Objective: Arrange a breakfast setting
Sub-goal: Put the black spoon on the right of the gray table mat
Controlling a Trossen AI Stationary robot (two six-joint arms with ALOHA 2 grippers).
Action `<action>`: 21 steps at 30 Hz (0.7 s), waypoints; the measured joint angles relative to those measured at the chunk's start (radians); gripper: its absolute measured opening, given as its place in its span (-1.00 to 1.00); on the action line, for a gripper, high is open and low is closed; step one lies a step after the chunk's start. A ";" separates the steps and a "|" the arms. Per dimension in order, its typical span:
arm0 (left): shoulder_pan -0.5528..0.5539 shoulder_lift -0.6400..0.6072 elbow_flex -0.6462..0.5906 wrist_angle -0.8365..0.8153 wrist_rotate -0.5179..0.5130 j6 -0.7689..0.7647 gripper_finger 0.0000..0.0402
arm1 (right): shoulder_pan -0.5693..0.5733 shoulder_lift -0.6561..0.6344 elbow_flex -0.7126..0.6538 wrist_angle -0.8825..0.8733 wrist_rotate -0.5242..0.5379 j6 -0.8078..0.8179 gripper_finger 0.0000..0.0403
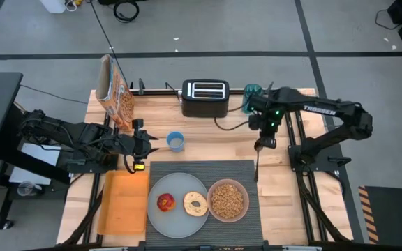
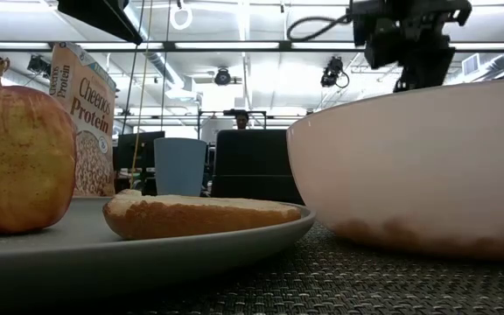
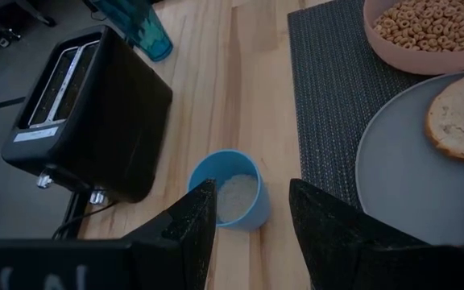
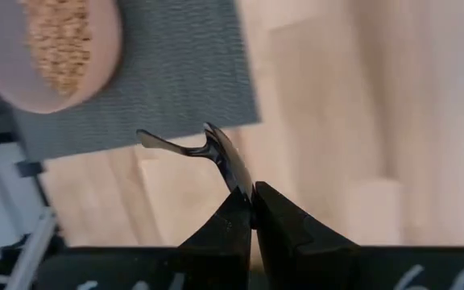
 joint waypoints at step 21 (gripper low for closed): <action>0.000 0.000 0.000 -0.006 0.000 0.007 -0.17 | 0.060 0.000 -0.463 0.507 -0.413 0.174 -0.91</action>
